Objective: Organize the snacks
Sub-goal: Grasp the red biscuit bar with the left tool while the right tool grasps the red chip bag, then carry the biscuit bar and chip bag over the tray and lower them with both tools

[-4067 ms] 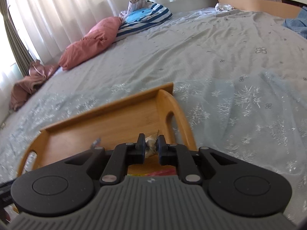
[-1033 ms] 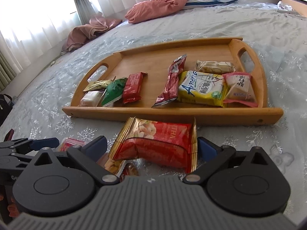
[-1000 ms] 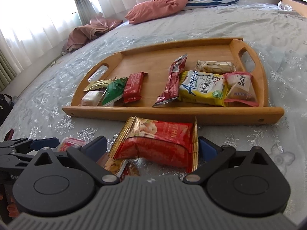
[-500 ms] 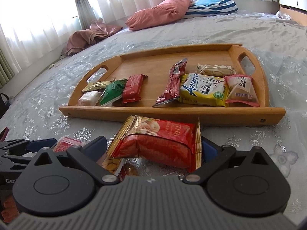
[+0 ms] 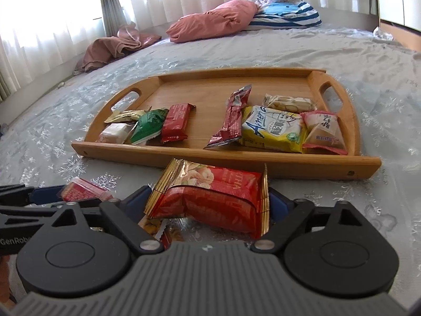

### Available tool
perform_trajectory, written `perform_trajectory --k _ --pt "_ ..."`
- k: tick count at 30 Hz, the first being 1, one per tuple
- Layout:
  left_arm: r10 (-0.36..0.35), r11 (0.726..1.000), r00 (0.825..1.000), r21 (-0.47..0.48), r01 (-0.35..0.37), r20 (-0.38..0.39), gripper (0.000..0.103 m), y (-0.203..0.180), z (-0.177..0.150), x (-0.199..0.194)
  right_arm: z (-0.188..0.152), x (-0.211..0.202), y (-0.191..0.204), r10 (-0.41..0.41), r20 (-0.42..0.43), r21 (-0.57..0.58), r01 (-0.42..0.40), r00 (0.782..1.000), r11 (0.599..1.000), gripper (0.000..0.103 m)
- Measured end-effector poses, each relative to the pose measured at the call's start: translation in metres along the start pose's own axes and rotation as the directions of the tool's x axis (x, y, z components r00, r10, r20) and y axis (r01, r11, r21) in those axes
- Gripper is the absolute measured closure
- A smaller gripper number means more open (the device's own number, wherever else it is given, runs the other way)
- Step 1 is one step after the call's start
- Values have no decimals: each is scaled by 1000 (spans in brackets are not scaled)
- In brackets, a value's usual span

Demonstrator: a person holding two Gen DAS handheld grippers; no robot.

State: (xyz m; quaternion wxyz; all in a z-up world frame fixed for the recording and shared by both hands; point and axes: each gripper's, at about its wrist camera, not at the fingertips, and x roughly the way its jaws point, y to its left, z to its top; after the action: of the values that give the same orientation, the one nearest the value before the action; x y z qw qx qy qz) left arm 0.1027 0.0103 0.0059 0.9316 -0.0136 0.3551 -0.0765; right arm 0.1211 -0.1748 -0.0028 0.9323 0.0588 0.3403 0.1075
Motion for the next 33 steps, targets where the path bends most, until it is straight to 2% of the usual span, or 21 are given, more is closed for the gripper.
perform_trajectory --k 5,16,24,33 --pt "1 1000 1000 -9 -1 7 44 3 3 -4 -1 -5 4 -42 12 -36 43 999 998 22" --pt "-3 1000 999 -2 3 34 44 3 14 -15 3 -18 -1 -54 9 -25 54 999 998 23" --pt "-18 1000 998 -13 19 67 44 6 40 -22 18 -36 -1 -62 44 -62 65 997 996 23" --pt "-43 999 994 -25 46 96 44 5 83 -14 54 -39 -18 -94 78 -52 98 993 994 22"
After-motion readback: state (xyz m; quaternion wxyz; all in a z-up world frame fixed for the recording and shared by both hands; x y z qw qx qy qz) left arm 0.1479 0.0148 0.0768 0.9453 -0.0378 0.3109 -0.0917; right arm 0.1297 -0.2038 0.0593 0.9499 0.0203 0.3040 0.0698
